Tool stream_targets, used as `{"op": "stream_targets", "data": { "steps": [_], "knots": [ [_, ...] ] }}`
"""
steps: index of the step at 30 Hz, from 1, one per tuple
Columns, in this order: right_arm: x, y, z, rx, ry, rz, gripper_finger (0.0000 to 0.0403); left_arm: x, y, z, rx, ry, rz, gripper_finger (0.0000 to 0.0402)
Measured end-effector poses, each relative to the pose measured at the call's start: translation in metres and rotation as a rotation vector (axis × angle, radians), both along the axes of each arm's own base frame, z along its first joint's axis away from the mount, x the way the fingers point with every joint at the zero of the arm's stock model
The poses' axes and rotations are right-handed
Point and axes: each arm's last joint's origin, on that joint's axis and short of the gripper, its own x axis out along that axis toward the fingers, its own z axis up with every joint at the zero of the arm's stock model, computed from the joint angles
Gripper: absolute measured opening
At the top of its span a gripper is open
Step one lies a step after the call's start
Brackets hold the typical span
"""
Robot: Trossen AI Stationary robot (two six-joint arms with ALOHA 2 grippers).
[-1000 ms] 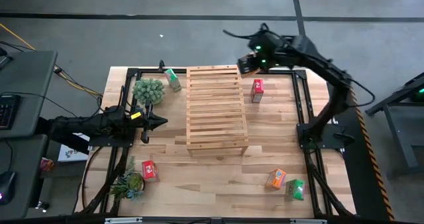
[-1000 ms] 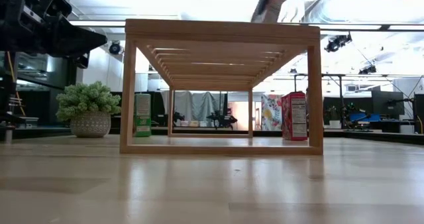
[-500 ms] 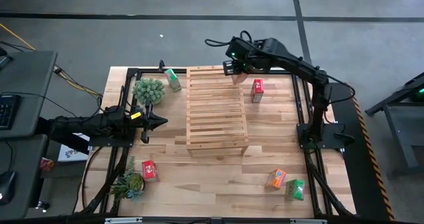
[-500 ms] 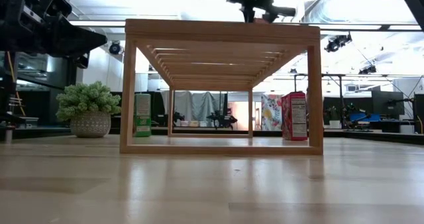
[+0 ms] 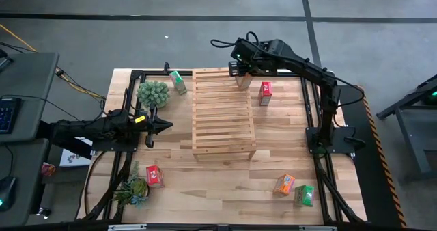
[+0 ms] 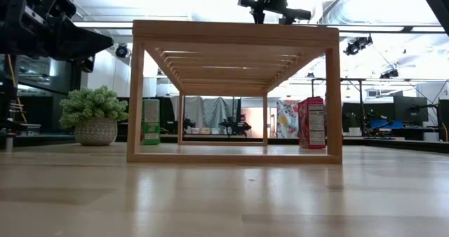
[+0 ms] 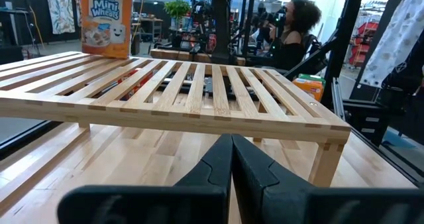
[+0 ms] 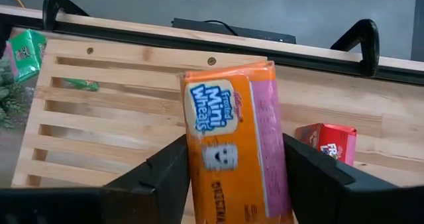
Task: Stack cereal on shelf
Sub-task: Put the top orange cereal box on the shelf
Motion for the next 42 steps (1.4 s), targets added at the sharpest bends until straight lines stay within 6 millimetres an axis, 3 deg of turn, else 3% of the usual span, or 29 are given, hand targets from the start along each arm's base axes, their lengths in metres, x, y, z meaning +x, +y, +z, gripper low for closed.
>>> {"op": "stream_targets", "data": {
  "steps": [28, 36, 42],
  "knots": [
    [0.002, -0.003, 0.006, -0.059, -0.019, 0.062, 0.0211, 0.000, 0.000, 0.000, 0.000, 0.001, 0.000, 0.0000],
    [-0.008, -0.002, 0.019, -0.113, -0.035, 0.096, 0.0211, 0.000, 0.000, 0.000, 0.000, 0.000, 0.000, 0.0000],
    [-0.025, 0.001, 0.043, -0.243, -0.048, 0.121, 0.0211, 0.000, 0.000, 0.000, 0.000, 0.001, 0.000, 0.0000]
  ]
}}
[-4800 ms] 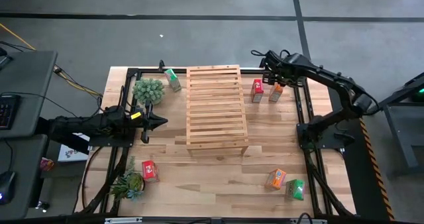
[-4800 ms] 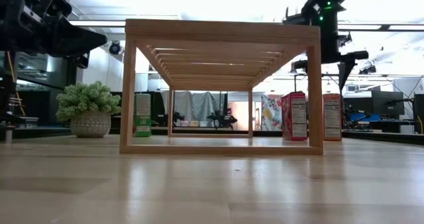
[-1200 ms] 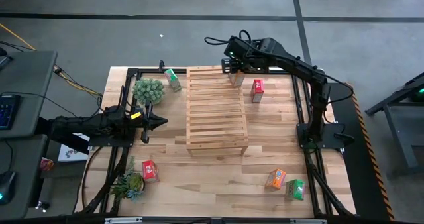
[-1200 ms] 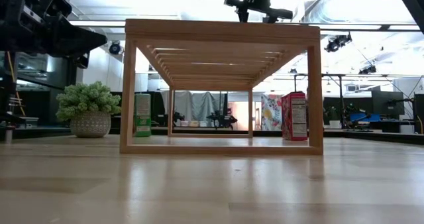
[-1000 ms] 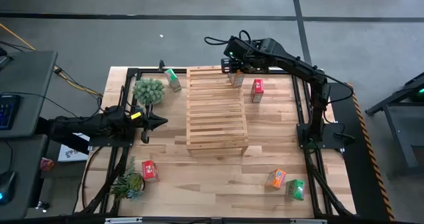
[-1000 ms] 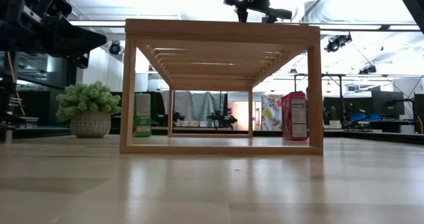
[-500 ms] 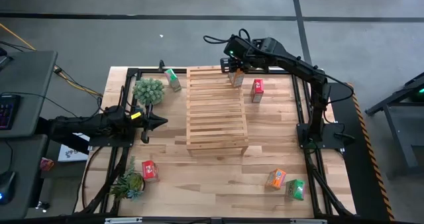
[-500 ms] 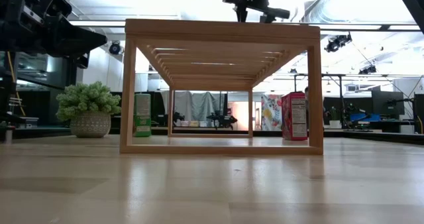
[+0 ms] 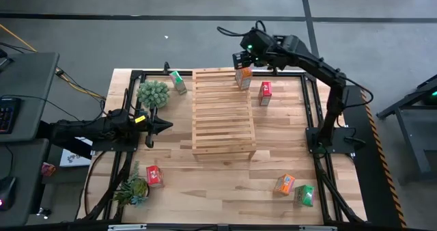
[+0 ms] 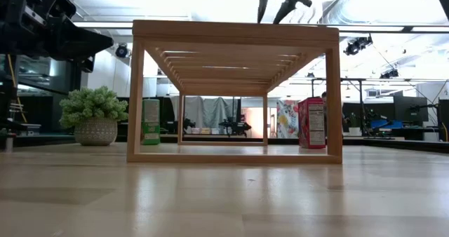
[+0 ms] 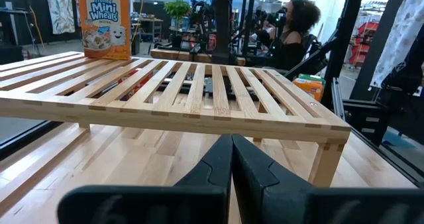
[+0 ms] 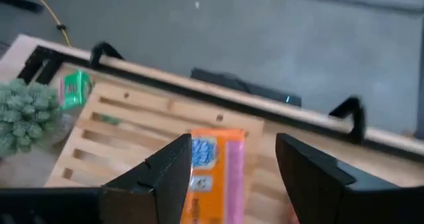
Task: Stack cereal on shelf
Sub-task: Put the top orange cereal box on the shelf
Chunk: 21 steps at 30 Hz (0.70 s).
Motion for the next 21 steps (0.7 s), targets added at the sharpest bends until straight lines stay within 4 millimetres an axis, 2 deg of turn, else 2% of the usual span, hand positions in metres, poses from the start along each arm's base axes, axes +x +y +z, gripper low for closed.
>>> {"op": "stream_targets", "data": {
  "steps": [3, 5, 7, 11, 13, 15, 19, 21],
  "knots": [
    [-0.019, 0.005, 0.009, -0.026, 0.071, 0.001, 0.0199, 0.000, 0.000, 0.000, 0.000, 0.000, 0.000, 0.0000],
    [-0.035, 0.007, 0.006, 0.003, 0.175, -0.014, 0.0175, 0.000, 0.000, 0.000, 0.000, -0.001, 0.000, 0.0000],
    [-0.044, 0.007, -0.004, 0.042, 0.275, -0.029, 0.0135, 0.000, 0.000, 0.000, 0.000, 0.000, 0.001, 0.0000],
    [-0.052, 0.007, -0.032, 0.090, 0.302, 0.034, 0.0024, 0.000, 0.000, 0.000, 0.000, -0.001, 0.000, 0.0000],
    [-0.062, 0.009, -0.052, 0.126, 0.328, 0.059, 0.0015, 0.000, 0.000, 0.000, 0.000, -0.001, 0.000, 0.0000],
    [-0.068, 0.010, -0.069, 0.134, 0.272, 0.074, 0.0022, 0.000, 0.000, 0.000, 0.000, 0.000, 0.000, 0.0000],
    [-0.078, 0.013, -0.081, 0.035, -0.054, 0.136, 0.0003, 0.000, 0.000, 0.000, 0.000, 0.000, 0.000, 0.0000],
    [-0.079, 0.015, -0.094, 0.014, -0.137, 0.145, 0.0006, 0.000, 0.000, 0.000, 0.000, -0.001, 0.000, 0.0000]
  ]
}}
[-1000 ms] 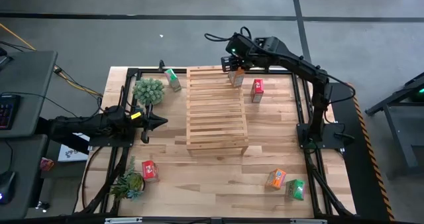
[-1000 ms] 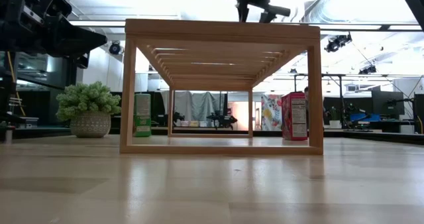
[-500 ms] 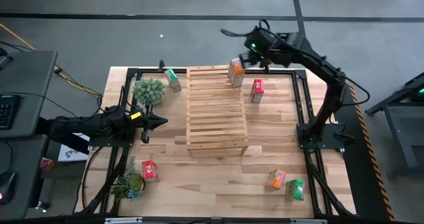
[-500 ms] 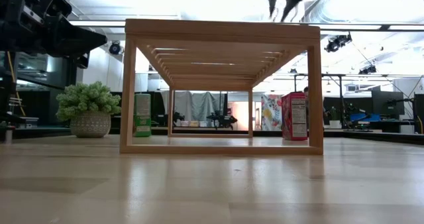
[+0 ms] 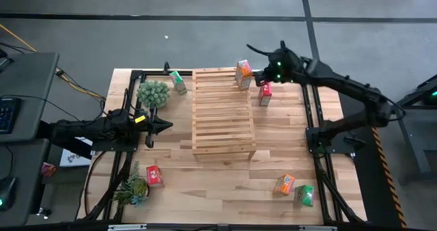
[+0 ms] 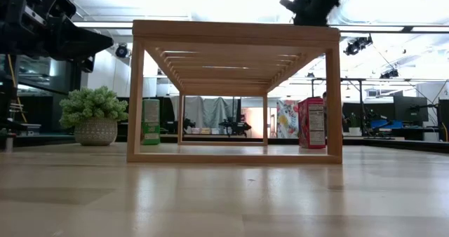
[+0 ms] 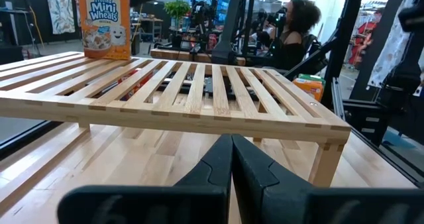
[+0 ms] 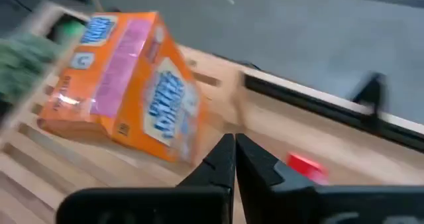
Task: Stack cereal on shelf
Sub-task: Put the top orange cereal box on the shelf
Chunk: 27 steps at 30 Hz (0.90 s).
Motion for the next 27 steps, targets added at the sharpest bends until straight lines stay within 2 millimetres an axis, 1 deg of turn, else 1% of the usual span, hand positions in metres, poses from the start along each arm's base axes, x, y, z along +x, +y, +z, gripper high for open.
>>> {"op": "stream_targets", "data": {
  "steps": [2, 4, 7, 8, 10, 13, 21, 27],
  "knots": [
    [-0.003, 0.002, -0.016, 0.021, -0.022, -0.023, 0.0002, 0.000, 0.000, 0.000, 0.000, 0.000, 0.001, 0.0000],
    [-0.003, 0.001, -0.027, 0.026, -0.051, -0.041, 0.0002, 0.000, 0.000, 0.000, 0.000, 0.000, 0.000, 0.0000],
    [0.002, 0.002, -0.045, 0.046, -0.090, -0.028, 0.0001, 0.000, 0.000, 0.000, 0.000, 0.000, 0.001, 0.0000],
    [0.005, 0.002, -0.048, 0.041, -0.111, -0.019, 0.0001, 0.000, 0.000, 0.000, 0.000, 0.000, 0.000, 0.0000],
    [0.008, 0.004, -0.050, 0.043, -0.150, -0.013, 0.0000, 0.000, 0.000, 0.000, 0.000, 0.000, 0.000, 0.0000],
    [0.009, 0.006, -0.055, 0.047, -0.157, 0.000, 0.0000, 0.000, 0.000, 0.000, 0.000, 0.001, 0.000, 0.0000],
    [0.015, 0.013, -0.056, 0.057, -0.174, 0.017, 0.0000, 0.000, 0.000, 0.000, 0.000, 0.000, 0.000, 0.0000],
    [0.021, 0.011, -0.058, 0.034, -0.186, 0.003, 0.0000, 0.000, 0.000, 0.000, 0.000, 0.000, 0.000, 0.0000]
  ]
}}
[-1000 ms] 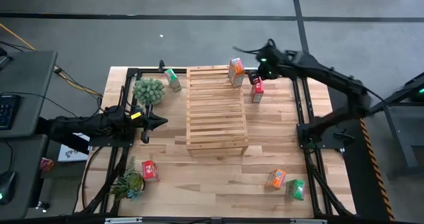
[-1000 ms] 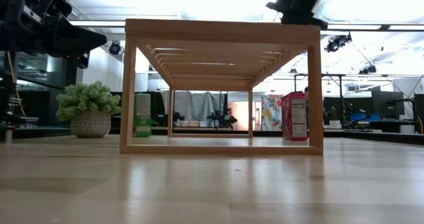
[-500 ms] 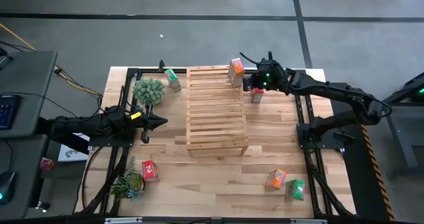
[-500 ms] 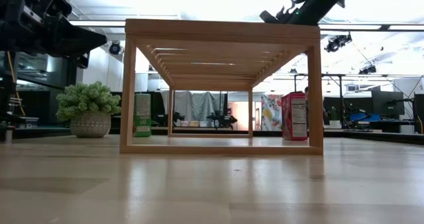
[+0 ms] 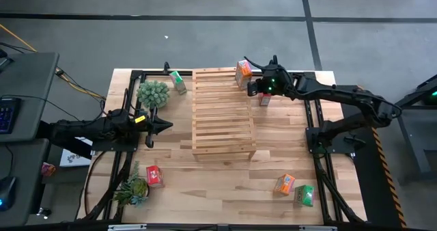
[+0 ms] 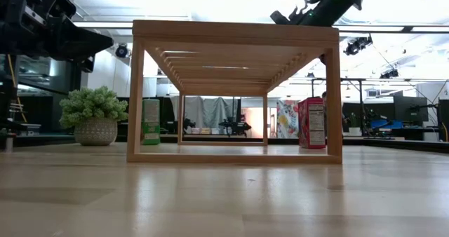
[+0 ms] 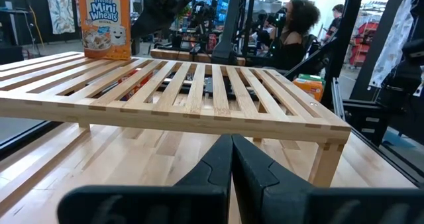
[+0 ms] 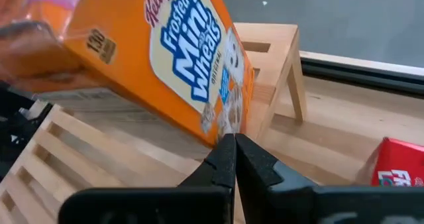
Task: Stack cereal on shelf
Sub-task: Put the top orange cereal box on the shelf
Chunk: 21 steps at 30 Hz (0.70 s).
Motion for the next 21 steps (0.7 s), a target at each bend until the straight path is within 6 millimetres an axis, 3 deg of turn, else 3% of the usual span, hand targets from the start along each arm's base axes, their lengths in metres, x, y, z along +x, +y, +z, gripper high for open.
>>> {"op": "stream_targets", "data": {
  "steps": [21],
  "knots": [
    [0.004, 0.011, -0.002, 0.025, 0.012, 0.069, 0.0000, 0.000, 0.000, 0.000, 0.000, 0.000, 0.000, 0.0000]
  ]
}}
